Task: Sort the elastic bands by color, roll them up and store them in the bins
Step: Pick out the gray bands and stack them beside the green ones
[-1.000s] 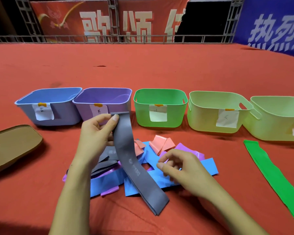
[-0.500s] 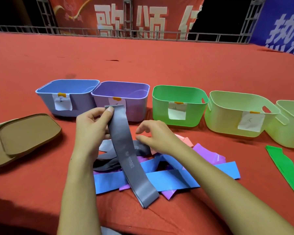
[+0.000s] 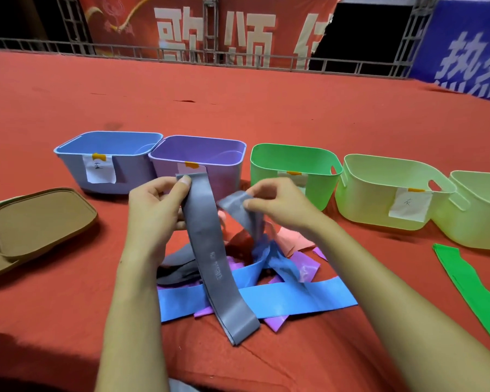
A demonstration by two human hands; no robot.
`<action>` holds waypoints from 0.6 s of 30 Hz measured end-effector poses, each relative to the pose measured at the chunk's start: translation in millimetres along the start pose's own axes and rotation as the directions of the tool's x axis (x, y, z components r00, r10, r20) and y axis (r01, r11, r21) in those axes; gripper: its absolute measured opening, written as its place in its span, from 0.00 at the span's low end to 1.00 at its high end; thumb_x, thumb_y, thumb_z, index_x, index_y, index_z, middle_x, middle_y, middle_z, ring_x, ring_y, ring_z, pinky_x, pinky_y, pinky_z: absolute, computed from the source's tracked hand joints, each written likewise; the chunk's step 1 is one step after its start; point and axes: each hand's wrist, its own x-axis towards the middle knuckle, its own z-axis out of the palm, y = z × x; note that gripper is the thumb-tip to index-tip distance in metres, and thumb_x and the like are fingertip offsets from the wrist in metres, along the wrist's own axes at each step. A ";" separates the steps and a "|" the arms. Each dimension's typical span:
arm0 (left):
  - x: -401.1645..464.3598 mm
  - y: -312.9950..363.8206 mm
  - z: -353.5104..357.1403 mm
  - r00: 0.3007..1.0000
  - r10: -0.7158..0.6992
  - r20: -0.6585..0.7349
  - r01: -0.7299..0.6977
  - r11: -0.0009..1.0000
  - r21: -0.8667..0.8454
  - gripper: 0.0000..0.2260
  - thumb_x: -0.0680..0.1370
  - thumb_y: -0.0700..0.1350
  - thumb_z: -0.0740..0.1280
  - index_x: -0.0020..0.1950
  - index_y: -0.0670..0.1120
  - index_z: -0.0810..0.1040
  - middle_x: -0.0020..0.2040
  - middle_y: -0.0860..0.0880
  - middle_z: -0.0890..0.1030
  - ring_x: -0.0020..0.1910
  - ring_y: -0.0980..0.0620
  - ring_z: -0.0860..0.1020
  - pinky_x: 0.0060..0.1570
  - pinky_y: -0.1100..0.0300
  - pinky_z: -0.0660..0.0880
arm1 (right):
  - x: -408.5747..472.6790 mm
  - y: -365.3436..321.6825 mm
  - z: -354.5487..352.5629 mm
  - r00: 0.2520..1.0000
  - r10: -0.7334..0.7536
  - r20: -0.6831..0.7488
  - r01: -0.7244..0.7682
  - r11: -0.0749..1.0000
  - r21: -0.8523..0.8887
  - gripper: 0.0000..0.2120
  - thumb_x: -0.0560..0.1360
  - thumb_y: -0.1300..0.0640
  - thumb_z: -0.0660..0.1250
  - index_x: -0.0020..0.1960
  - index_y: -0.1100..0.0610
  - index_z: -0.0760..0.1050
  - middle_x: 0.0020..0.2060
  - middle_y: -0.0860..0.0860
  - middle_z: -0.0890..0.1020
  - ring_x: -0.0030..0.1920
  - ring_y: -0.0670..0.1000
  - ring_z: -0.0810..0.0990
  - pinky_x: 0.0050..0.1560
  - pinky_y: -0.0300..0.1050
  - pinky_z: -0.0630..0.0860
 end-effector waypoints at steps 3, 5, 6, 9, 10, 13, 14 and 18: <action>-4.4 3.4 8.3 1.000 -0.018 0.025 0.018 1.000 -0.018 0.10 0.84 0.47 0.71 0.51 0.41 0.86 0.41 0.45 0.84 0.36 0.47 0.81 0.30 0.60 0.79 | -5.3 -16.5 -19.8 0.996 -0.018 -0.082 0.026 0.994 0.104 0.06 0.76 0.68 0.75 0.48 0.59 0.82 0.42 0.52 0.85 0.42 0.45 0.80 0.44 0.33 0.75; -6.5 4.4 13.8 0.999 -0.030 0.045 0.031 0.999 -0.025 0.10 0.84 0.47 0.71 0.50 0.42 0.86 0.40 0.47 0.84 0.34 0.48 0.81 0.29 0.61 0.77 | -12.0 -24.2 -35.0 0.991 -0.046 -0.122 0.062 0.990 0.124 0.07 0.77 0.67 0.74 0.48 0.56 0.82 0.42 0.49 0.85 0.42 0.43 0.80 0.44 0.35 0.75; -7.4 4.8 16.4 0.998 -0.033 0.053 0.035 0.999 -0.027 0.10 0.84 0.47 0.71 0.49 0.42 0.86 0.39 0.47 0.83 0.34 0.48 0.80 0.29 0.61 0.77 | -17.8 -26.6 -42.7 0.989 -0.052 -0.141 0.072 0.988 0.139 0.08 0.78 0.66 0.73 0.48 0.54 0.81 0.42 0.47 0.85 0.41 0.42 0.81 0.43 0.35 0.75; -9.3 5.6 23.5 0.997 -0.031 0.072 0.032 0.999 -0.013 0.11 0.84 0.47 0.71 0.49 0.41 0.86 0.38 0.47 0.83 0.33 0.49 0.80 0.29 0.61 0.77 | -44.7 -25.4 -64.9 0.978 -0.059 -0.198 0.096 0.978 0.183 0.05 0.80 0.65 0.72 0.53 0.56 0.82 0.46 0.48 0.86 0.45 0.44 0.83 0.45 0.39 0.78; -10.2 6.0 25.6 0.996 -0.031 0.078 0.031 0.999 -0.009 0.11 0.84 0.46 0.71 0.49 0.40 0.86 0.38 0.47 0.83 0.33 0.49 0.81 0.29 0.61 0.77 | -57.8 -21.4 -71.4 0.974 -0.050 -0.220 0.093 0.977 0.193 0.05 0.80 0.65 0.72 0.54 0.57 0.82 0.47 0.49 0.87 0.46 0.45 0.83 0.47 0.40 0.78; -12.2 6.4 31.6 0.995 -0.035 0.094 0.036 0.999 -0.010 0.10 0.84 0.46 0.70 0.50 0.39 0.86 0.39 0.45 0.84 0.33 0.49 0.82 0.29 0.61 0.77 | -104.6 8.3 -84.2 0.966 0.045 -0.256 -0.006 0.988 0.151 0.05 0.77 0.66 0.75 0.52 0.58 0.84 0.46 0.51 0.88 0.45 0.44 0.83 0.48 0.36 0.79; -13.1 6.7 34.1 0.994 -0.037 0.100 0.037 0.999 -0.007 0.10 0.84 0.45 0.70 0.51 0.39 0.86 0.39 0.45 0.84 0.33 0.49 0.82 0.29 0.61 0.78 | -121.3 23.0 -85.7 0.962 0.105 -0.251 -0.081 0.991 0.105 0.06 0.76 0.65 0.76 0.51 0.57 0.85 0.45 0.52 0.88 0.44 0.44 0.82 0.47 0.35 0.78; -18.6 7.7 45.6 0.992 -0.027 0.126 0.027 1.000 0.000 0.09 0.84 0.44 0.70 0.48 0.41 0.85 0.36 0.47 0.84 0.30 0.52 0.83 0.27 0.62 0.77 | -175.9 86.3 -86.4 0.929 0.278 -0.245 -0.352 0.871 -0.344 0.07 0.72 0.56 0.80 0.46 0.49 0.83 0.40 0.43 0.87 0.44 0.44 0.84 0.45 0.40 0.77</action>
